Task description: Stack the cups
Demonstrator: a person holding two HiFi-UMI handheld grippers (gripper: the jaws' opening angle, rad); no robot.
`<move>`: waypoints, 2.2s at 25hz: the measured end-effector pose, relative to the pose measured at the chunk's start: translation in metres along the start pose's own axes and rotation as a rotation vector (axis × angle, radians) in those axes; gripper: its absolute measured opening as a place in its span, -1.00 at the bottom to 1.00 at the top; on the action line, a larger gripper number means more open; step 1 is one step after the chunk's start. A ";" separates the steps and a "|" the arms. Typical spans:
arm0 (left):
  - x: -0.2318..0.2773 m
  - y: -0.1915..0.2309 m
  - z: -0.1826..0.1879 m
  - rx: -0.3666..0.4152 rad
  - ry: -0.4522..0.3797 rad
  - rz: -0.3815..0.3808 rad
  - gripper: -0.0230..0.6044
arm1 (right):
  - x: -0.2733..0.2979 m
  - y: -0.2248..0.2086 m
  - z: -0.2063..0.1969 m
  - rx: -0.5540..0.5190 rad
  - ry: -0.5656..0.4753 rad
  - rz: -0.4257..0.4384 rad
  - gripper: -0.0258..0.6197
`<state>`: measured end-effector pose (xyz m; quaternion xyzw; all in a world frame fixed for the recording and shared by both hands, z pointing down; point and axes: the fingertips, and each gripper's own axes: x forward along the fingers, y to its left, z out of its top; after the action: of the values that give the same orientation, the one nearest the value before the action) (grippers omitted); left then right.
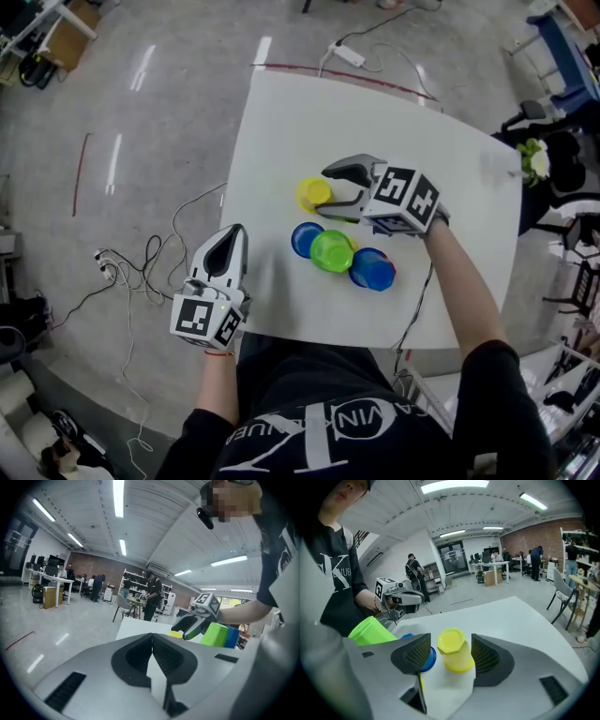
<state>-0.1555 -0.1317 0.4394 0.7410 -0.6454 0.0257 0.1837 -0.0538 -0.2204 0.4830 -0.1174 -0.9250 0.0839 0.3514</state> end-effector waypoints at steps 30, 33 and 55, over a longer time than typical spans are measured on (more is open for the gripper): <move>0.014 -0.038 0.032 0.047 -0.034 -0.222 -0.91 | -0.154 0.055 0.037 0.120 -0.220 -0.362 -0.24; 0.014 -0.045 0.037 0.050 -0.042 -0.258 -0.91 | -0.164 0.077 0.047 0.144 -0.246 -0.360 -0.24; -0.008 -0.053 0.029 0.031 -0.035 -0.316 -0.91 | -0.133 0.145 0.033 0.237 -0.133 -0.310 -0.20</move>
<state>-0.1108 -0.1279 0.3978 0.8363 -0.5235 -0.0066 0.1625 0.0440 -0.1209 0.3403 0.0741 -0.9369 0.1445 0.3097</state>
